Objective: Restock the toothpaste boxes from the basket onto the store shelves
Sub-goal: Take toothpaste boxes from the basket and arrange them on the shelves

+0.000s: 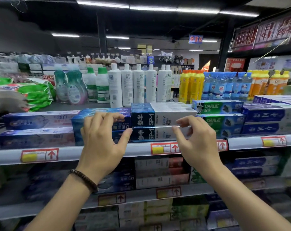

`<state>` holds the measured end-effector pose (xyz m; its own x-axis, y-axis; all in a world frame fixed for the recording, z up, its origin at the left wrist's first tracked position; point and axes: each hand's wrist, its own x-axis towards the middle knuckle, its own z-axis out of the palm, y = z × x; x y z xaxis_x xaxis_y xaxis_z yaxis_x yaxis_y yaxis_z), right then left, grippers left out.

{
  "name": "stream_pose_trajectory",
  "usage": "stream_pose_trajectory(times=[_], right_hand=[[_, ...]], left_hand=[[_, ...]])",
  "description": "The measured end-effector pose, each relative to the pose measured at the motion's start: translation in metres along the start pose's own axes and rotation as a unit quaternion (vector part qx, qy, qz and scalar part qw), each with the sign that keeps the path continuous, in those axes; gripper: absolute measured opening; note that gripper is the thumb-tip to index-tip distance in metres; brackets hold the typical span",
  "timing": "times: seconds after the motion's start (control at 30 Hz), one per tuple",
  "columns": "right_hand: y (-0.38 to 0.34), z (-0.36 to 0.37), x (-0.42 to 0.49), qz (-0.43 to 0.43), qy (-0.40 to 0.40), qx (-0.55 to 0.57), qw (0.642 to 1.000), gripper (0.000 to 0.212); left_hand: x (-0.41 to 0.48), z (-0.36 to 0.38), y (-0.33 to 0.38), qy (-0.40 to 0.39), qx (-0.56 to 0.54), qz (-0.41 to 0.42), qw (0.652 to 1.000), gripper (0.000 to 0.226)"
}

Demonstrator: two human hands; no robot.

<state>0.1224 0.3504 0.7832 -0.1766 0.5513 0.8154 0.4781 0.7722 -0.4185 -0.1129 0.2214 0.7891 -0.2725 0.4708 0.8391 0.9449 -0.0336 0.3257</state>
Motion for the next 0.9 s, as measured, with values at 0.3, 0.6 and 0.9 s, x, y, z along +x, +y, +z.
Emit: stream_pose_trajectory(times=[0.3, 0.6, 0.9], right_hand=[[-0.034, 0.013, -0.022, 0.024, -0.014, -0.025, 0.999, 0.013], [-0.064, 0.01, -0.045, 0.012, -0.031, -0.03, 0.999, 0.008], [-0.086, 0.007, -0.054, -0.022, -0.046, 0.009, 0.999, 0.01]], left_hand=[[-0.011, -0.015, -0.029, -0.045, 0.0, 0.009, 0.999, 0.037], [-0.036, -0.041, -0.042, -0.066, 0.019, 0.005, 0.998, 0.032], [-0.057, -0.082, -0.03, -0.058, 0.068, -0.006, 0.996, 0.029]])
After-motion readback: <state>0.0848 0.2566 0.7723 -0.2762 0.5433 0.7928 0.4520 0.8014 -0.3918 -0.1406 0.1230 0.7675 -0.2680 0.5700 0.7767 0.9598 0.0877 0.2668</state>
